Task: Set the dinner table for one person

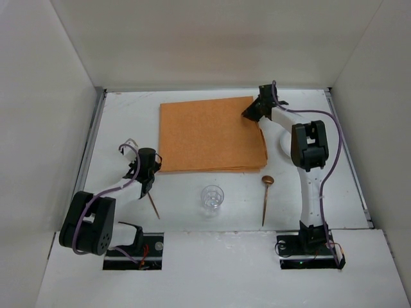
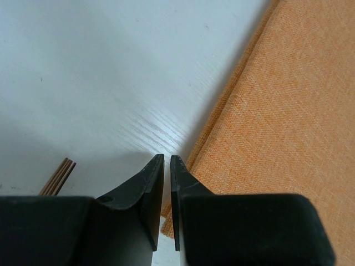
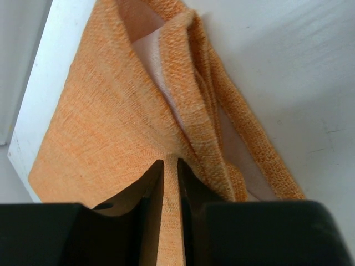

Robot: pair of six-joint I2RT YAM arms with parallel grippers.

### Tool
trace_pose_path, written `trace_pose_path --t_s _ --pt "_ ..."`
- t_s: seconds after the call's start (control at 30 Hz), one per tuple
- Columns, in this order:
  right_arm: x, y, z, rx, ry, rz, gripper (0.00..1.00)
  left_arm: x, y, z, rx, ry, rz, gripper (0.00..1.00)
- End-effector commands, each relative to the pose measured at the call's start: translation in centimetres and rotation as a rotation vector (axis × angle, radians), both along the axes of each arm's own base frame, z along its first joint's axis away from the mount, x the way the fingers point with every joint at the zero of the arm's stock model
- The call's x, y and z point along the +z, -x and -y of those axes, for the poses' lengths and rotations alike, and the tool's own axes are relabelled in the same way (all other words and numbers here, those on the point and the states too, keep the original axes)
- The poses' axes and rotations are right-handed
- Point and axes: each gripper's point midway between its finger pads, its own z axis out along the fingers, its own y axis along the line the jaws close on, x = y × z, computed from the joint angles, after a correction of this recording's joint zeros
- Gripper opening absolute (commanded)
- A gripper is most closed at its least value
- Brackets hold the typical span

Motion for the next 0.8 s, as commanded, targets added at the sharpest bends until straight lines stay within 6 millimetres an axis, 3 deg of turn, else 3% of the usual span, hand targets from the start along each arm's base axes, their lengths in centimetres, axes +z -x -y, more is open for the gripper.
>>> trace_pose_path --t_s 0.0,0.07,0.13,0.3,0.43,0.5,0.6,0.77 --pt "6.1 -0.1 0.2 0.055 0.005 0.117 0.27 2.4 -0.4 0.4 -0.007 0.016 0.086 0.08" --pt "8.4 -0.1 0.6 0.057 0.011 0.169 0.30 3.9 -0.4 0.9 -0.031 0.011 0.125 0.09" --pt "9.1 -1.0 1.6 0.038 0.011 0.191 0.30 5.2 -0.4 1.8 -0.058 0.006 0.155 0.10" --pt "6.3 -3.3 2.3 0.037 0.015 0.129 0.23 5.2 -0.6 5.6 -0.152 0.031 0.144 0.13" --pt "2.1 -5.0 3.9 0.004 0.064 0.033 0.19 3.5 -1.0 8.4 -0.209 0.058 0.107 0.14" --pt "0.3 -5.5 5.5 -0.045 0.103 -0.014 0.16 2.6 -1.1 8.5 -0.202 0.060 0.089 0.14" --pt "-0.9 -5.5 6.1 -0.044 0.149 -0.049 0.15 1.3 -1.0 7.3 -0.166 0.052 0.062 0.15" --pt "1.5 -5.9 6.6 -0.072 0.170 -0.010 0.17 0.2 -0.5 4.5 -0.089 0.045 0.040 0.17"
